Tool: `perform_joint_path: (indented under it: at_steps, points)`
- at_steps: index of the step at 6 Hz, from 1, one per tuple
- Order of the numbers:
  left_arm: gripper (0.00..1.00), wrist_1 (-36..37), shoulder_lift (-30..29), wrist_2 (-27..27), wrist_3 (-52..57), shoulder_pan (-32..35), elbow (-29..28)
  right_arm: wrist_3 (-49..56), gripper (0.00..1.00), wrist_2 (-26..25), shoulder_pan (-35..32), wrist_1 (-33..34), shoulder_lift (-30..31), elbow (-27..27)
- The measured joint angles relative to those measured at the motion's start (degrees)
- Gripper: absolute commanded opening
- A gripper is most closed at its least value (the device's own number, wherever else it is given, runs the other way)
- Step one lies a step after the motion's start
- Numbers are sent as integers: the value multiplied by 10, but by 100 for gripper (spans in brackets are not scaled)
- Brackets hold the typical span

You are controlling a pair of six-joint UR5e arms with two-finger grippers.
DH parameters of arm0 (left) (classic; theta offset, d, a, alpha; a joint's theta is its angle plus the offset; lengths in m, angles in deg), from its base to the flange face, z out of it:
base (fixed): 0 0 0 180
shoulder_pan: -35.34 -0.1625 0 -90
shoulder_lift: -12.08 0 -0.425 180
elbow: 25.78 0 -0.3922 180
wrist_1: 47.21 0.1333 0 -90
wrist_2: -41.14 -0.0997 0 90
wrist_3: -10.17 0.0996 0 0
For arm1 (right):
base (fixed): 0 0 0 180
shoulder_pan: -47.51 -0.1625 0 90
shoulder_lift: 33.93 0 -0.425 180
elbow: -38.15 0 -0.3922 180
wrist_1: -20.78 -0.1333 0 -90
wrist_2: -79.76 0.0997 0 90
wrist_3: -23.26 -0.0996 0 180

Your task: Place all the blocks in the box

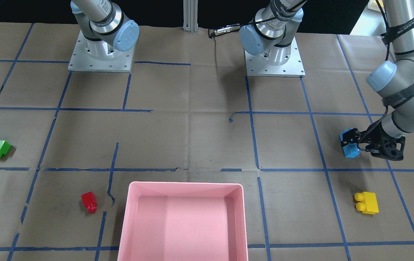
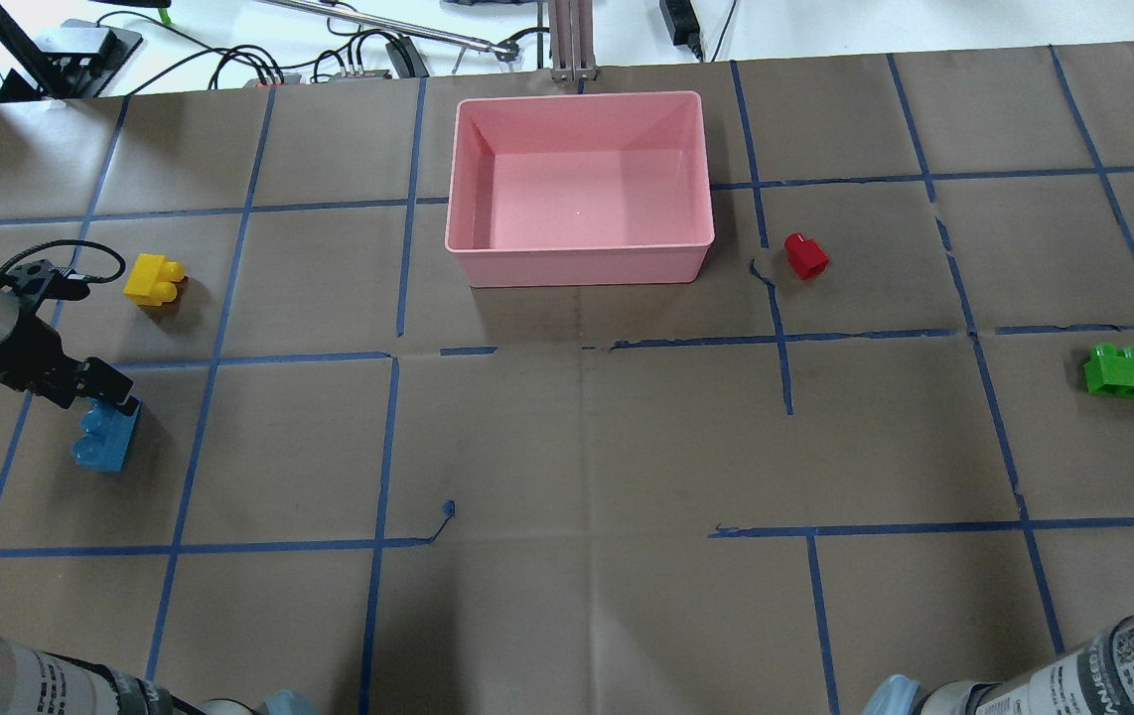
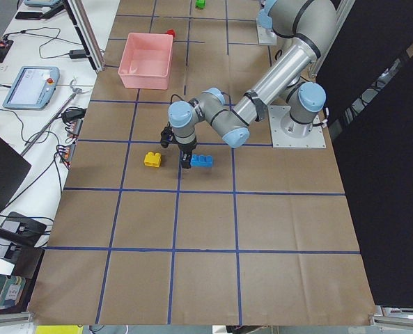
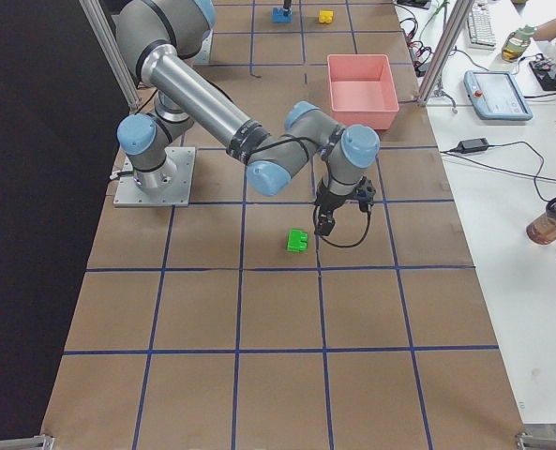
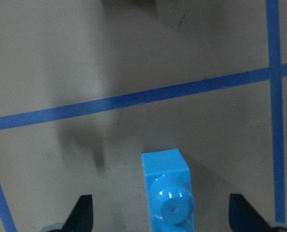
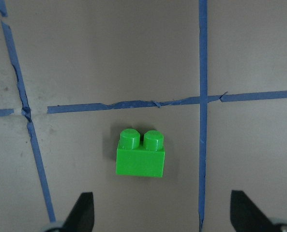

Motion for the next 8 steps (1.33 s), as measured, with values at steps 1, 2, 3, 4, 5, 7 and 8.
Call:
perform_joint_path:
  at_steps: [1, 2, 3, 4, 5, 7, 8]
  points:
    - [12, -6, -9, -9, -5, 0, -1, -14, 99, 0, 0, 44, -16, 31]
    - [0, -12, -10, -19, -7, 1, -4, -32, 99, -1, 0, 106, -21, 79]
    - [0, -14, -7, -21, -9, 2, -9, -40, 99, -1, 1, 160, -22, 124]
    - [0, -23, -4, -17, -10, 5, -24, -42, 99, -1, 4, 191, -23, 153]
    - [0, -64, 1, 4, -12, 15, -70, -42, 99, -1, 8, 204, -25, 167]
    - [0, -186, -5, 58, -13, 86, -223, -41, 98, -2, 11, 211, -27, 180]
    - [0, -198, -17, 67, -11, 151, -272, -40, 81, -3, 12, 216, -27, 183]
